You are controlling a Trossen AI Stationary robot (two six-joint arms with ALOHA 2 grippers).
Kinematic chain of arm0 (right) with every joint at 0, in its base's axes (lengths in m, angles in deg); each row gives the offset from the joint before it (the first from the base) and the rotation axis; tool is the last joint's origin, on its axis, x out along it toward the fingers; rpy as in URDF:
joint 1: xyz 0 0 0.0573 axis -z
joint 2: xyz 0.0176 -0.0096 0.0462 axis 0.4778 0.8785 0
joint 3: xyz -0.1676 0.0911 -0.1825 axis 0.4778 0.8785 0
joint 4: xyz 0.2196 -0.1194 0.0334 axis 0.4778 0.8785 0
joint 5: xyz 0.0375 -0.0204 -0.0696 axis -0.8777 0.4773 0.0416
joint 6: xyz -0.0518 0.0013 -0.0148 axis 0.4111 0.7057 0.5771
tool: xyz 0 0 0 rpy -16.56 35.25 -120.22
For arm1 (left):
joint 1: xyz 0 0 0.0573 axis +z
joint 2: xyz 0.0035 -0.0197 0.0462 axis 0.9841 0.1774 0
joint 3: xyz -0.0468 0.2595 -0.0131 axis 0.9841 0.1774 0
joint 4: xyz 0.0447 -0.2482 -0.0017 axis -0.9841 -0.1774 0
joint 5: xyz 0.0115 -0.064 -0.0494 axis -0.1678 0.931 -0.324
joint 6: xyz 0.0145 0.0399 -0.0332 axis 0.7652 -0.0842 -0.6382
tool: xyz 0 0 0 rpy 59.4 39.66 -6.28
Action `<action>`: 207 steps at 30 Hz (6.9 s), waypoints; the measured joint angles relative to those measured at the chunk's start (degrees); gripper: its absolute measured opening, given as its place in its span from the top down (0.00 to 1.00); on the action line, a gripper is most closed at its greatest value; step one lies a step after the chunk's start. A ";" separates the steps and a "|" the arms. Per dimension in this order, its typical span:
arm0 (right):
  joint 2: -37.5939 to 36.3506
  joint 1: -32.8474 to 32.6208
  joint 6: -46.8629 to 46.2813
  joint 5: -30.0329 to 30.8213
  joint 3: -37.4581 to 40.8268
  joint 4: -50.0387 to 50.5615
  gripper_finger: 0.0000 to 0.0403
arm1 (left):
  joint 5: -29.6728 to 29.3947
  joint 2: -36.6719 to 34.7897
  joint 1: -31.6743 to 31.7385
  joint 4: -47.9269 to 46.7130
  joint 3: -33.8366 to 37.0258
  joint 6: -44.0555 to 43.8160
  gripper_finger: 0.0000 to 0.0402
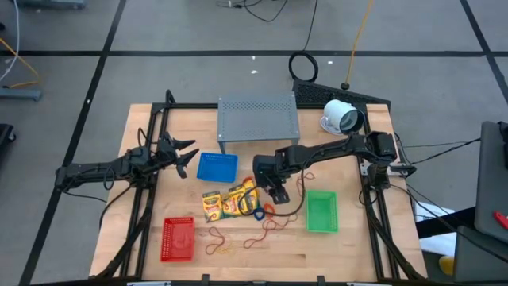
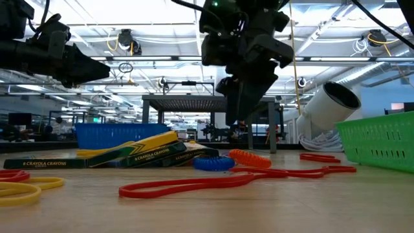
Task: Pick & Place Office Desk Supplies
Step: Put the purple spiral keychain into the red bin
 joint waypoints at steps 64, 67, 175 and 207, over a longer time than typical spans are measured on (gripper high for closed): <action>-0.17 0.69 6.83 2.56 16.22 -17.47 0.75 | -0.02 0.02 -0.02 0.00 0.00 -2.62 0.54; -0.17 0.66 7.29 3.04 16.27 -17.86 0.84 | -0.02 0.02 0.00 0.00 0.00 -1.98 0.54; -7.80 -0.85 -7.97 -1.57 15.85 -86.93 1.00 | 43.33 56.19 0.00 41.64 -25.92 8.29 0.95; -14.34 -1.33 -6.45 -7.20 15.93 -79.48 0.58 | 41.74 36.08 2.36 8.88 -25.97 8.06 0.96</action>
